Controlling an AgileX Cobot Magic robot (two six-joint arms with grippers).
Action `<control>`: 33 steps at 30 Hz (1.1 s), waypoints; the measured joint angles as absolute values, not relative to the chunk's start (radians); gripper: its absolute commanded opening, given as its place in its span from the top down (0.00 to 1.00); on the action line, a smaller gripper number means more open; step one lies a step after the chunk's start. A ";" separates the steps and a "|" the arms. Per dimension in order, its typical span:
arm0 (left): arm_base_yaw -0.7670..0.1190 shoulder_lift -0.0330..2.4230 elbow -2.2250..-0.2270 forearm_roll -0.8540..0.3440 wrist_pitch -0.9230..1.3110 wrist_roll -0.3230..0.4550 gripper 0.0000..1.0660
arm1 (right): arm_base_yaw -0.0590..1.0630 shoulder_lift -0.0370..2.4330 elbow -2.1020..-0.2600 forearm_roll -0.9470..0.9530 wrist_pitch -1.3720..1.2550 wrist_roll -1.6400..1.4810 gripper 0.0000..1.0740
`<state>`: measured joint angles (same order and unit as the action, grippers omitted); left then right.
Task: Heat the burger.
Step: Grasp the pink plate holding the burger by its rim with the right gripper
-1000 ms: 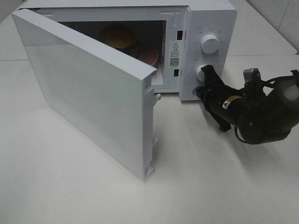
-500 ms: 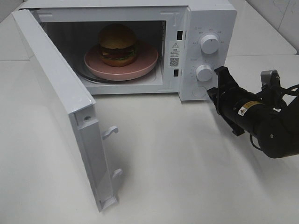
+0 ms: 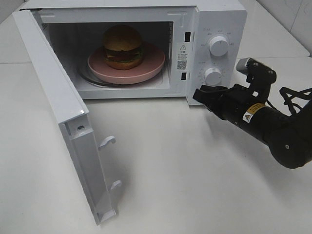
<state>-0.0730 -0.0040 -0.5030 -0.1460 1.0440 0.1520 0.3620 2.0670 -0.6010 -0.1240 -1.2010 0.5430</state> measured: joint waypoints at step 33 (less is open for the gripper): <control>-0.073 -0.004 -0.503 -0.146 1.044 0.152 1.00 | 0.362 1.760 -0.607 -0.335 -0.468 0.252 0.88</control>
